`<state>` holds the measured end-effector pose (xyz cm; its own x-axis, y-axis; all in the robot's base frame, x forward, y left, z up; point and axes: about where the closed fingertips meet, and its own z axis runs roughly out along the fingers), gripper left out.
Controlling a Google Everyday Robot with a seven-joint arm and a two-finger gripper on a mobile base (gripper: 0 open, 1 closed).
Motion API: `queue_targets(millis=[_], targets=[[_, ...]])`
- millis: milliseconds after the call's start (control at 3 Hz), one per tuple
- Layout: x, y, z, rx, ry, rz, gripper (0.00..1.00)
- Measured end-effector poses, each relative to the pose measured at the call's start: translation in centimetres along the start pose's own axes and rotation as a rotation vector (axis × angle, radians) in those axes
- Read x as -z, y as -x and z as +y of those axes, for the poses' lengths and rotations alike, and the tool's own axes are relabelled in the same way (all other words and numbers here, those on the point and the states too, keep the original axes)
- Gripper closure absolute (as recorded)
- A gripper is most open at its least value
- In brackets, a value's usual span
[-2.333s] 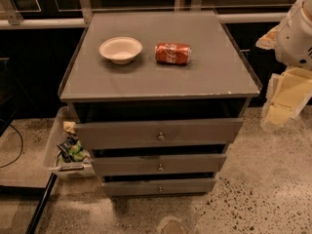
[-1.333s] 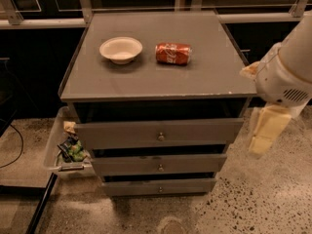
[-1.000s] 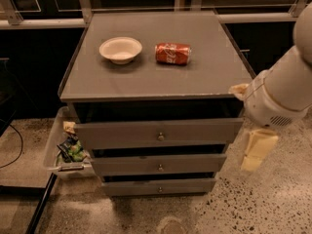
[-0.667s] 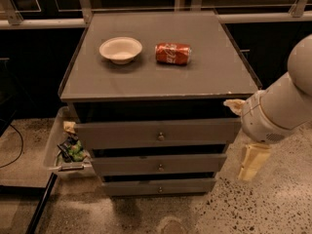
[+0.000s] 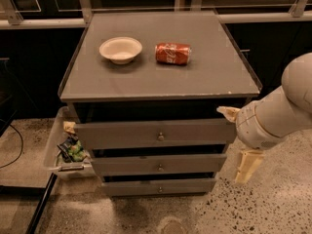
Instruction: Open top drawer
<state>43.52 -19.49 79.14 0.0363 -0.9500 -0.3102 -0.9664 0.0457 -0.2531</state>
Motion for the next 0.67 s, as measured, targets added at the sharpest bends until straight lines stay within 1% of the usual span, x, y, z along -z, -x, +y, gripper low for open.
queue_targets(millis=[333, 667], targets=[[-1.9, -0.5, -0.7, -0.007, 0.007, -0.021, 0.0], [-4.8, -0.9, -2.4, 0.025, -0.014, -0.051, 0.0]])
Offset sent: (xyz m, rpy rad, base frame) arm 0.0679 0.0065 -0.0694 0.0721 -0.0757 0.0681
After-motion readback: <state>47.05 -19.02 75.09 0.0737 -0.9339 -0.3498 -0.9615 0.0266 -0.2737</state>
